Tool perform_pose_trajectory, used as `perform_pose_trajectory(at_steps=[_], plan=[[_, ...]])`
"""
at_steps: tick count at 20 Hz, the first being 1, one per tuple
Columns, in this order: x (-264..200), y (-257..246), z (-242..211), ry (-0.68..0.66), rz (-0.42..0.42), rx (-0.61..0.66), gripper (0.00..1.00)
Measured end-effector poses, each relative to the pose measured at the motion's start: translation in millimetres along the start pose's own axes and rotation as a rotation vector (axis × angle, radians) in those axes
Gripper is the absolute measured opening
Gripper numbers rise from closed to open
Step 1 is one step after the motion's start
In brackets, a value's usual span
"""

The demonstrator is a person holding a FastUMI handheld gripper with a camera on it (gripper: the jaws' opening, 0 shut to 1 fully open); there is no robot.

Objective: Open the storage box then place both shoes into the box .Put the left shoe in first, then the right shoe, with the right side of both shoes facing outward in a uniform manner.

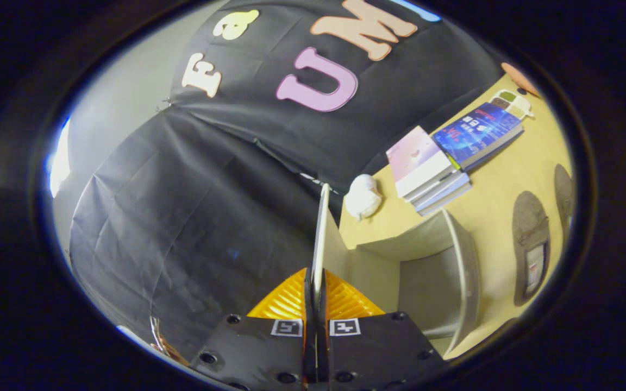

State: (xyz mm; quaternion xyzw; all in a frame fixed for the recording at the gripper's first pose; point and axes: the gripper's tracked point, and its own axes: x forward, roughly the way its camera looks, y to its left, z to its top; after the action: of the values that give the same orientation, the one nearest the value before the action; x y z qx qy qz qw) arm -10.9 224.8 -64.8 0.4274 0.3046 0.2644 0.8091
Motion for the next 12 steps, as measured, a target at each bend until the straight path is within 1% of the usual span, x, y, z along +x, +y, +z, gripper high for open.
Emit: perform_pose_trajectory(at_steps=[6,12], plan=[[43,60,-43,0.062,0.037,-0.014,0.04],[88,85,-84,0.135,0.024,-0.019,0.06]])
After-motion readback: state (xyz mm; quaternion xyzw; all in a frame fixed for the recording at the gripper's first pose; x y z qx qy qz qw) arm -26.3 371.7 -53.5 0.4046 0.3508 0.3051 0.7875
